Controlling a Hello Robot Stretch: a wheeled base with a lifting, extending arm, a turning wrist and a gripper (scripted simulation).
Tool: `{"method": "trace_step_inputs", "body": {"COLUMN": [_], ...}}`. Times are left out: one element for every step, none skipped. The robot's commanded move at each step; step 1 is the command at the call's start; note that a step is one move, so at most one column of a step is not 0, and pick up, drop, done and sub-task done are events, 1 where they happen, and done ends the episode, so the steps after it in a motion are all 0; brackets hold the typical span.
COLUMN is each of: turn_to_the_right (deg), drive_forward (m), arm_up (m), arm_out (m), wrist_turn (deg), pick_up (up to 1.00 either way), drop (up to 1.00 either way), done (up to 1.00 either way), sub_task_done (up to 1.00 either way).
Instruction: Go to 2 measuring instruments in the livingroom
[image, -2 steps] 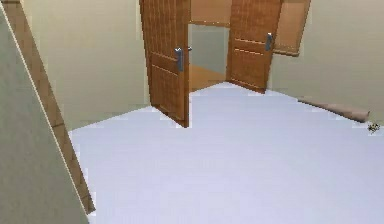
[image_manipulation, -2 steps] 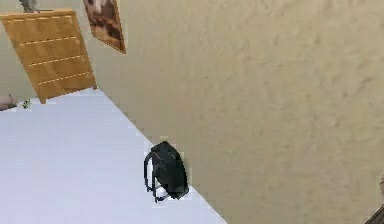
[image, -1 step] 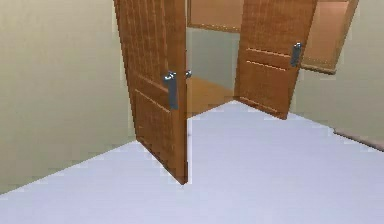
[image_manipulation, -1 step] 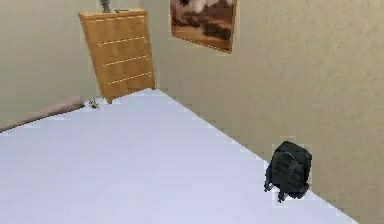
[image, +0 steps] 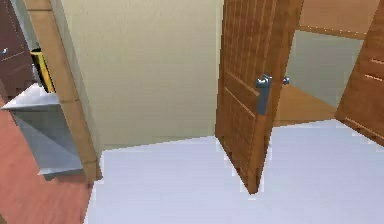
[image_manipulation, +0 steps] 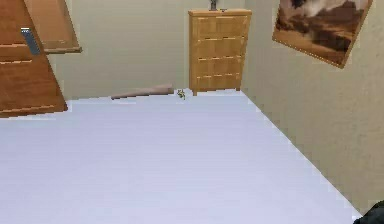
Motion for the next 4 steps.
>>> {"method": "trace_step_inputs", "body": {"turn_to_the_right": [0.0,-45.0,-30.0,0.0], "drive_forward": [0.75,0.0,0.0,0.7], "arm_up": [0.0,0.0,0.0,0.0], "arm_out": [0.0,0.0,0.0,0.0], "wrist_turn": [0.0,0.0,0.0,0.0], "pick_up": [0.0,0.0,0.0,0.0], "drop": [0.0,0.0,0.0,0.0], "done": [0.0,0.0,0.0,0.0], "sub_task_done": [0.0,0.0,0.0,0.0]}}
